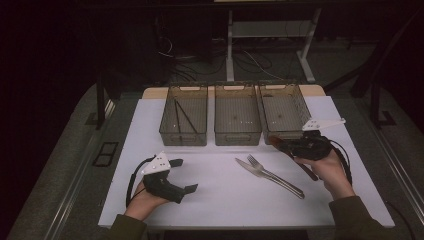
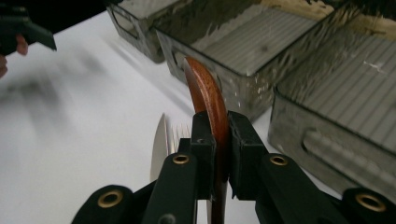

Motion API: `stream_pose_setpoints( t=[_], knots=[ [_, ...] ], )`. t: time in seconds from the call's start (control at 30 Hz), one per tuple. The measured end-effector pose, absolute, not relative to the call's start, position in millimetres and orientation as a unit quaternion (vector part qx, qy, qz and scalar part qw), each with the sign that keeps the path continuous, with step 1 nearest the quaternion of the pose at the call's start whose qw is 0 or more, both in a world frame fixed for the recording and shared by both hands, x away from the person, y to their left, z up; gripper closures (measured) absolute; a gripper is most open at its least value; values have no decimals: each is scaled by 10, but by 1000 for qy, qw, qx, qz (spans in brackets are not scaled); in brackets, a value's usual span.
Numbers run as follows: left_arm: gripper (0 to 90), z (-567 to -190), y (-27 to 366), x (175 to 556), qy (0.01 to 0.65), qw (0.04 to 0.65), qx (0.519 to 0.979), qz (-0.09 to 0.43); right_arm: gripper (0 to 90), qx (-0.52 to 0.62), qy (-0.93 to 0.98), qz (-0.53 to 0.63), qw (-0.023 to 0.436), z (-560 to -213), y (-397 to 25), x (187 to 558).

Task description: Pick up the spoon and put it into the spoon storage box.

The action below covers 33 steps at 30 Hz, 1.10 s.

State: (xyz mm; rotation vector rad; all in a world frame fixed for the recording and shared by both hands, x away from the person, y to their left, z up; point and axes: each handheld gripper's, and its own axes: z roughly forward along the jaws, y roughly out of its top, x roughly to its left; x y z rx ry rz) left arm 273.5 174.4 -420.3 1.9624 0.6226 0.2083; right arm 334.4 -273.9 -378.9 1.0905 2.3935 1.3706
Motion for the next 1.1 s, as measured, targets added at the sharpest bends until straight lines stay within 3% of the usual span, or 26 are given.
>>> stream_pose_setpoints(
  t=[1.1],
  knots=[
    [0,-4191,1733,2725,257,517,812,83,805,401,767,485,126,-3326,-1843,4294]
  ],
)
